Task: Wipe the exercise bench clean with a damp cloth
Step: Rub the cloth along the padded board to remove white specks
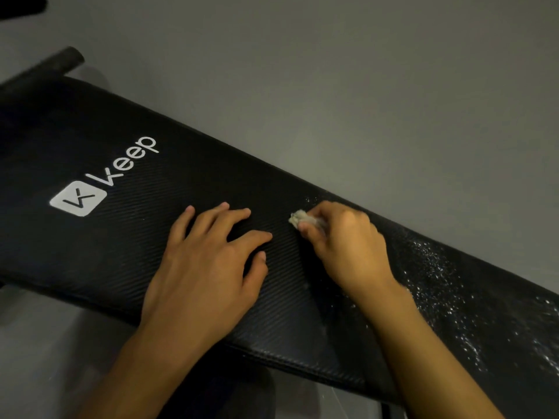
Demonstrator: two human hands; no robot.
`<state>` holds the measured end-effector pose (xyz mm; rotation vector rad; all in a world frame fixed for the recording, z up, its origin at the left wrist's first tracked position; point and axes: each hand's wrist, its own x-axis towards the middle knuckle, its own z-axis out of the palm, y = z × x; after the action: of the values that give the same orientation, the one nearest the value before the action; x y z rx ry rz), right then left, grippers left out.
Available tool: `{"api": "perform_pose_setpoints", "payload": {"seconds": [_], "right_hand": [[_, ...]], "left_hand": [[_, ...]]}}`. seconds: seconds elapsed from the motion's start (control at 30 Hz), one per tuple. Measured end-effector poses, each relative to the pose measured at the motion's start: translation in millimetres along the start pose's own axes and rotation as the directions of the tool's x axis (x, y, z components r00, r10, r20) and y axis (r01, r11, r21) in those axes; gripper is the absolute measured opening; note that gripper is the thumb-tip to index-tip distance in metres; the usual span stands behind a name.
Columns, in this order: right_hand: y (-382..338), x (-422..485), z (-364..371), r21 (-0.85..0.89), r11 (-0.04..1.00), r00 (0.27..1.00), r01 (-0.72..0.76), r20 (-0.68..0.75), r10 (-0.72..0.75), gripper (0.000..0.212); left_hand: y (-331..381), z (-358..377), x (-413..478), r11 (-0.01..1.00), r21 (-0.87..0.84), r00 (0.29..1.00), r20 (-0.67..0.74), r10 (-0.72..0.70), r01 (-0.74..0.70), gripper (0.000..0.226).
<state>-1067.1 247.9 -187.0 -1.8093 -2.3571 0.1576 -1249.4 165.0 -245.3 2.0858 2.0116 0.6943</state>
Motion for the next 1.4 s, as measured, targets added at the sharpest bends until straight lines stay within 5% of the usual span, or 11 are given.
{"api": "perform_pose_setpoints", "payload": {"seconds": [0.63, 0.93, 1.23, 1.4], "right_hand": [[8, 65, 0, -0.007, 0.992, 0.992, -0.127, -0.014, 0.127, 0.024], [-13, -94, -7, 0.026, 1.0, 0.997, 0.017, 0.075, -0.019, 0.04], [-1, -168, 0, 0.019, 0.986, 0.982, 0.167, -0.095, -0.165, 0.02], [-2, -143, -6, -0.071, 0.996, 0.996, 0.058, -0.066, -0.063, 0.032]], "left_hand": [[0, -3, 0, 1.0, -0.009, 1.0, 0.011, -0.012, 0.012, 0.044], [0, -5, 2, 1.0, -0.023, 1.0, 0.013, -0.007, 0.008, 0.043], [0, -5, -1, 0.999, -0.039, 1.0, -0.006, 0.027, -0.028, 0.044], [8, 0, -3, 0.998, 0.012, 0.997, -0.052, 0.055, -0.054, 0.026]]}}
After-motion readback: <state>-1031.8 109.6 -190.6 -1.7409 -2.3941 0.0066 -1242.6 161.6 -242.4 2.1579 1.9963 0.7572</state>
